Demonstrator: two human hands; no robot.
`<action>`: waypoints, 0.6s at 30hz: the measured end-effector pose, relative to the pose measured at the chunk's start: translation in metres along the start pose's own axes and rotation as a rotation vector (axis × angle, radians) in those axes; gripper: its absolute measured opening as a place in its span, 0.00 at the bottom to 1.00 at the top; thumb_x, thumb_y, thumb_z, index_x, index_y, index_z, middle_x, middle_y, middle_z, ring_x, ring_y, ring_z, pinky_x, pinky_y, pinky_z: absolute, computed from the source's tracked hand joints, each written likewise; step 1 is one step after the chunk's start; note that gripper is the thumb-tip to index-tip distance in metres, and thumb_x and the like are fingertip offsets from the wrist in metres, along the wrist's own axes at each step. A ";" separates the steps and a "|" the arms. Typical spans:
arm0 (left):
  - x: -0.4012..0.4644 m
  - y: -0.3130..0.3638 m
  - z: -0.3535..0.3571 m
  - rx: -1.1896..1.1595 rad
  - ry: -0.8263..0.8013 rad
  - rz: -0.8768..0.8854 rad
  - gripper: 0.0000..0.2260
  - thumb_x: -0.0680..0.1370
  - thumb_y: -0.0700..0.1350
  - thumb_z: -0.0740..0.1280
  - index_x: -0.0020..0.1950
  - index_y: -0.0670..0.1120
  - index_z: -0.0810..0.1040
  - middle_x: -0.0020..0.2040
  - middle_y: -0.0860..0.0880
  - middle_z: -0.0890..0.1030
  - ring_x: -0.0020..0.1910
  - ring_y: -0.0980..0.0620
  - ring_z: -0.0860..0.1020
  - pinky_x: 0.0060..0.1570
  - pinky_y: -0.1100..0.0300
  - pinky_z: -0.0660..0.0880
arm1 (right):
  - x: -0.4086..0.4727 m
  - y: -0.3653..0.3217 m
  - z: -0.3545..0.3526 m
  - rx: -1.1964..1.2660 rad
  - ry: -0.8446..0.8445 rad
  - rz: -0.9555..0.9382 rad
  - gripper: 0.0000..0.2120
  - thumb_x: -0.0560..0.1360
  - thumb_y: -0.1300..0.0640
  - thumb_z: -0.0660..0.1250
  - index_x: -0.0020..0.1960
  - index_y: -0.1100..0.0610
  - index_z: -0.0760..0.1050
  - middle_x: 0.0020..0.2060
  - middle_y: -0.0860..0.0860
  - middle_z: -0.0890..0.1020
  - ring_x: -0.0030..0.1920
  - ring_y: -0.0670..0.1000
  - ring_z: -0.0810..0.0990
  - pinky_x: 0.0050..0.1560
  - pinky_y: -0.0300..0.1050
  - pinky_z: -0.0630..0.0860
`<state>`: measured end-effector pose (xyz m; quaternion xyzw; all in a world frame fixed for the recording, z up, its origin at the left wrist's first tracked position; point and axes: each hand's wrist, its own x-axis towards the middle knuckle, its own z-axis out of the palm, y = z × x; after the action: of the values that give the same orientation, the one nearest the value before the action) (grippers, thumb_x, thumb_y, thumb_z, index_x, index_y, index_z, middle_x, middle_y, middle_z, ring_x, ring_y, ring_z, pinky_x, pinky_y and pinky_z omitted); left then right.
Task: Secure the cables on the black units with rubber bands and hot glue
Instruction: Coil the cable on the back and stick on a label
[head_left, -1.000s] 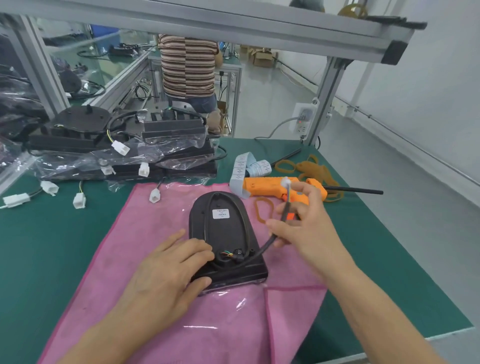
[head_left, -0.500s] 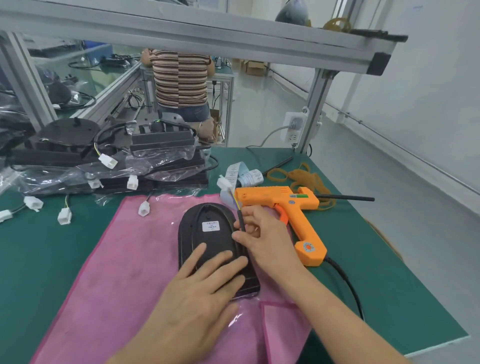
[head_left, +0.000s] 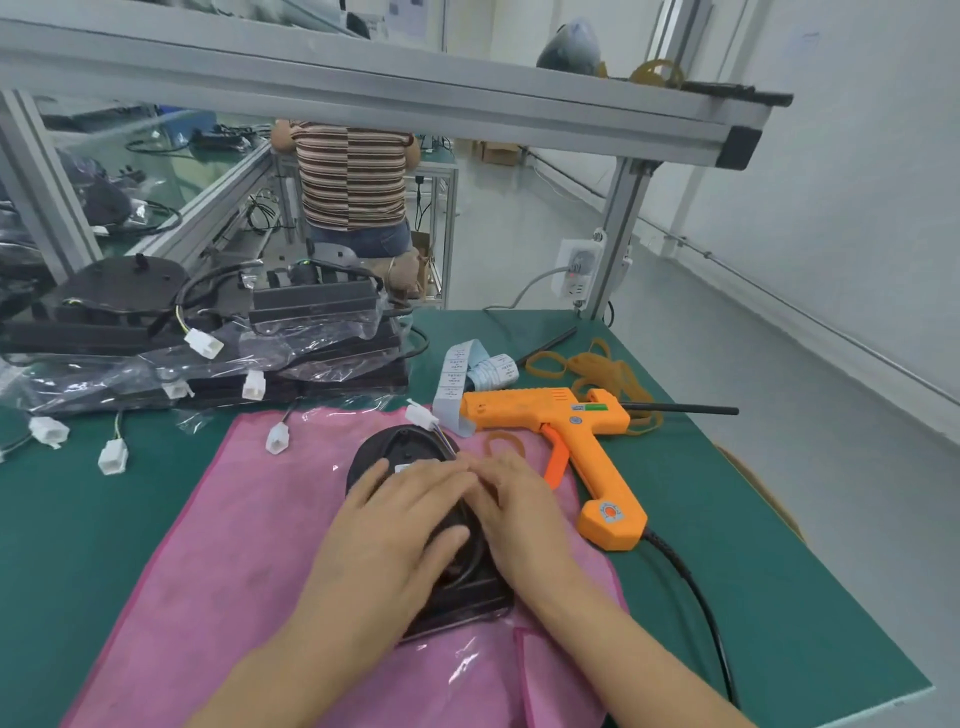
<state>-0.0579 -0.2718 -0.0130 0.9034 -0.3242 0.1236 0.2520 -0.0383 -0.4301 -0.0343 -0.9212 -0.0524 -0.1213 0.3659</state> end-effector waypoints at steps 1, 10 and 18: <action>0.001 0.000 0.005 0.099 -0.034 0.005 0.22 0.78 0.53 0.53 0.63 0.48 0.80 0.62 0.54 0.80 0.61 0.55 0.78 0.69 0.47 0.66 | -0.001 0.001 0.000 -0.006 -0.003 0.011 0.14 0.80 0.59 0.62 0.63 0.52 0.78 0.52 0.53 0.78 0.54 0.49 0.75 0.56 0.42 0.69; -0.014 0.002 0.032 0.403 -0.025 0.033 0.23 0.81 0.49 0.50 0.54 0.45 0.85 0.55 0.49 0.84 0.52 0.48 0.84 0.66 0.49 0.53 | 0.008 -0.001 -0.008 -0.073 -0.102 0.043 0.13 0.81 0.53 0.60 0.58 0.57 0.79 0.52 0.55 0.78 0.55 0.52 0.75 0.58 0.50 0.70; 0.021 0.004 -0.004 0.199 -0.370 -0.009 0.25 0.69 0.58 0.53 0.64 0.60 0.76 0.69 0.66 0.66 0.74 0.64 0.54 0.74 0.51 0.39 | 0.055 0.024 -0.028 -0.519 -0.123 0.167 0.14 0.80 0.53 0.56 0.46 0.58 0.78 0.51 0.58 0.79 0.52 0.58 0.77 0.42 0.45 0.65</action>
<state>-0.0444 -0.2831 0.0002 0.9326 -0.3470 -0.0145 0.0984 0.0139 -0.4668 -0.0161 -0.9909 0.0345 -0.0438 0.1228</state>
